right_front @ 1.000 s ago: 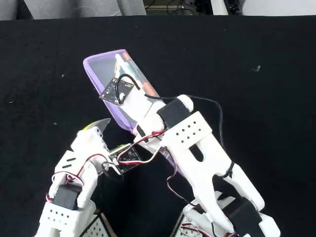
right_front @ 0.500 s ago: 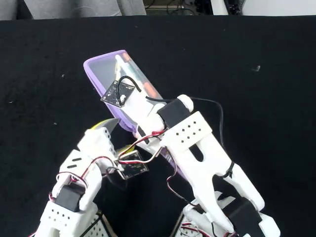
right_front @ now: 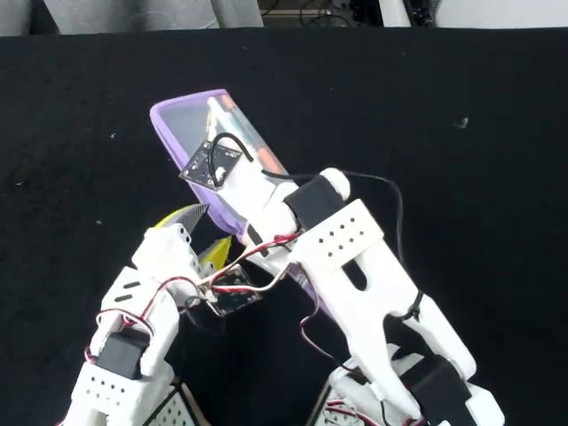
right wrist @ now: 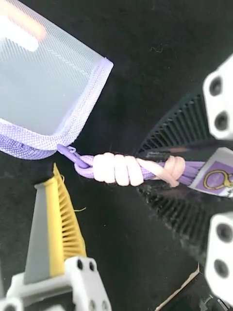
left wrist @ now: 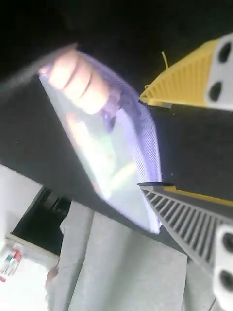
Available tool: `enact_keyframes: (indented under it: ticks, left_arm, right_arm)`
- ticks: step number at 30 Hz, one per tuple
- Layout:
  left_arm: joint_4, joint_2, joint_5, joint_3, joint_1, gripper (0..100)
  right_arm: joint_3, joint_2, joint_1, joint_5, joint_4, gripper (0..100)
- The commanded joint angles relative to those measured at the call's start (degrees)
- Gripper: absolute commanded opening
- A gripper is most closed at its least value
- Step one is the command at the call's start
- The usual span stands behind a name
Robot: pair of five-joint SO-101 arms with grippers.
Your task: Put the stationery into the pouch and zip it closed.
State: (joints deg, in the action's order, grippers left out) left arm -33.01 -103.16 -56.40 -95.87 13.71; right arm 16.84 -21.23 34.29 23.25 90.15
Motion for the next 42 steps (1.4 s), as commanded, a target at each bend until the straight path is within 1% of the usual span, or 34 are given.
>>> enact_keyframes:
  ticks: [1,4,9,11,16,21,27,29,32,33,35,37,39,42]
  left_arm:
    - [1.8,3.4,-0.4,-1.7,-0.7,26]
    - [8.2,9.6,-0.4,-1.9,-1.1,26]
    - [22.4,21.1,-0.4,-1.9,-0.9,26]
    - [26.9,25.3,-0.5,-1.9,-0.8,26]
    - [33.8,34.7,-7.8,-1.4,0.2,26]
    - [41.8,43.7,-8.4,-0.5,0.3,26]
    - [42.9,59.3,-8.5,9.0,0.3,24]
    - [43.1,63.8,-8.5,11.3,0.4,18]
    - [43.1,67.7,-8.5,13.2,0.4,3]
    - [43.1,67.8,-8.5,13.1,0.4,3]
    - [43.1,67.8,-8.3,12.9,0.4,6]
    - [43.1,67.8,-8.2,13.1,0.4,3]
    - [43.2,67.8,-8.2,13.2,0.4,3]
    - [46.7,67.8,-7.2,11.6,0.2,3]
  right_arm:
    - [-3.5,-3.4,-0.9,0.0,0.2,1.1]
    - [-3.5,-3.4,-0.9,0.0,0.2,1.1]
    - [-3.4,-3.4,-0.9,0.4,0.2,1.1]
    - [-3.2,-3.3,-0.9,0.4,0.2,1.1]
    - [-3.2,-3.3,-0.9,0.4,0.2,1.1]
    - [-3.3,-3.3,-1.0,0.4,0.2,1.1]
    - [-3.4,-3.3,-1.0,0.4,0.2,1.1]
    - [-3.4,-3.3,-1.2,0.4,0.2,1.1]
    - [-3.5,-3.3,-3.2,0.5,0.2,1.1]
    - [-3.5,-3.3,-3.9,0.5,0.1,1.1]
    - [-3.5,-3.3,-5.0,0.5,-0.2,1.1]
    - [-3.7,-3.4,-5.4,0.5,-0.3,1.1]
    - [-4.9,-3.4,-5.5,0.5,0.2,1.1]
    - [-7.3,-3.4,-7.3,0.5,1.0,1.1]
